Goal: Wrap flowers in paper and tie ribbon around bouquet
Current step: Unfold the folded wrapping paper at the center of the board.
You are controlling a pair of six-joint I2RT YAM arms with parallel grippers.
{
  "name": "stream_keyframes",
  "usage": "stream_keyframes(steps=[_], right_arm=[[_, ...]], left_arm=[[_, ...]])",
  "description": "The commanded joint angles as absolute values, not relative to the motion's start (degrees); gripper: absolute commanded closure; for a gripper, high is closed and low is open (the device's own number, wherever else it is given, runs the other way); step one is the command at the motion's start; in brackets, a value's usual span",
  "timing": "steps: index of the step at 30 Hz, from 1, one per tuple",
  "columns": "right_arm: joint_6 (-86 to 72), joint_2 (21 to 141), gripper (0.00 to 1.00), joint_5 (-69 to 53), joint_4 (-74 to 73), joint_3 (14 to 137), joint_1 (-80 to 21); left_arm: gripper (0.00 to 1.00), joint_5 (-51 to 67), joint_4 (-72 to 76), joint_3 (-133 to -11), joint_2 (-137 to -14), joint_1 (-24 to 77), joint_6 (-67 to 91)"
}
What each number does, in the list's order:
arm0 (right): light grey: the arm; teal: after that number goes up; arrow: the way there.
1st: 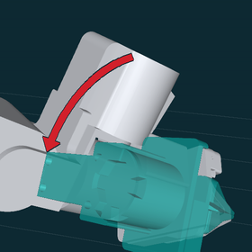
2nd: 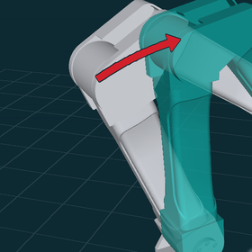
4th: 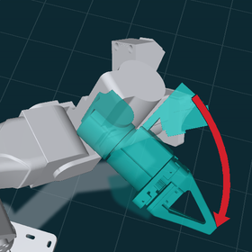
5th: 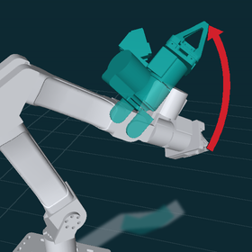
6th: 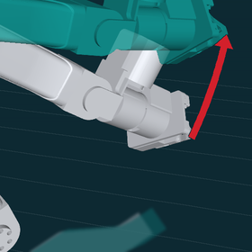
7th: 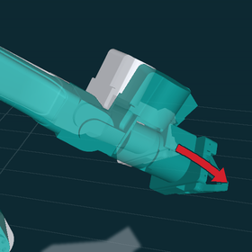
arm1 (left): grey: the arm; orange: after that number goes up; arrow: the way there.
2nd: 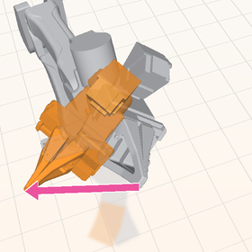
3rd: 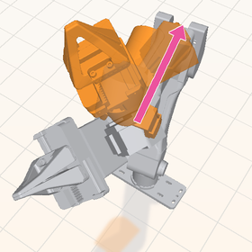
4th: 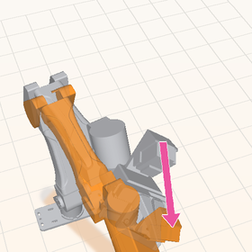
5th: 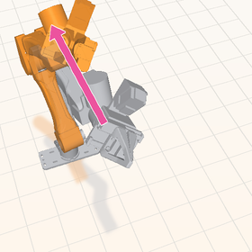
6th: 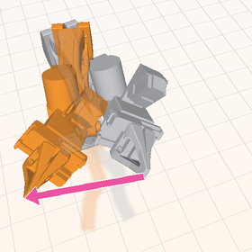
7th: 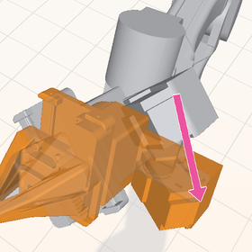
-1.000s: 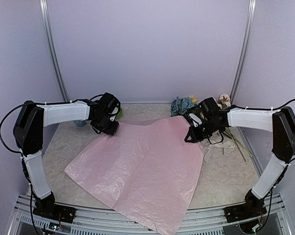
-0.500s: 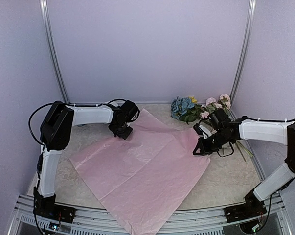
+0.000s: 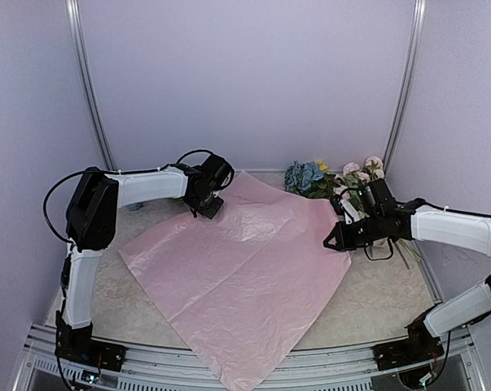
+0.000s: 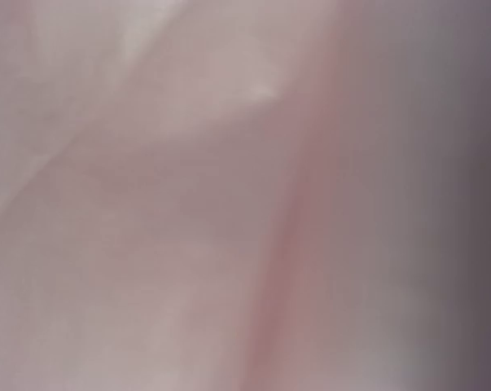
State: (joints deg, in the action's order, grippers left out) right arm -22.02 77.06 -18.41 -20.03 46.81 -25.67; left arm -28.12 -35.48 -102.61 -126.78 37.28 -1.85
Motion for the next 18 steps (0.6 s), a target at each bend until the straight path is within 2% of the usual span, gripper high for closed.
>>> stream_keyframes(steps=[1, 4, 6, 7, 11, 15, 18], right_arm=[[-25.06, 76.66, 0.89, -16.55, -16.75, 42.87, -25.22], [-24.55, 78.48, 0.68, -12.06, -20.86, 44.19, -25.06], [-25.03, 77.69, 0.47, -7.58, -22.72, 44.73, -24.80], [-25.05, 76.90, 0.43, -5.29, -23.31, 45.03, -24.71], [-24.42, 72.43, 0.32, 5.21, -25.99, 47.32, -24.61], [-23.62, 68.01, 0.13, 15.66, -28.05, 49.11, -24.62], [-21.08, 65.28, 0.13, 17.26, -27.03, 50.32, -24.52]], left_arm=[[0.85, -28.99, -35.57, -105.33, -130.90, 36.71, -2.06], [0.58, -30.41, -36.32, -107.87, -132.40, 36.31, -1.85], [0.49, -30.98, -35.66, -108.22, -131.92, 36.38, -2.23], [0.45, -30.99, -34.93, -108.13, -131.44, 36.39, -2.45], [0.38, -31.18, -32.82, -108.67, -130.61, 36.69, -4.03], [0.28, -33.00, -33.44, -110.82, -130.40, 37.00, -4.65], [0.26, -33.22, -34.10, -110.08, -127.72, 38.35, -5.43]])
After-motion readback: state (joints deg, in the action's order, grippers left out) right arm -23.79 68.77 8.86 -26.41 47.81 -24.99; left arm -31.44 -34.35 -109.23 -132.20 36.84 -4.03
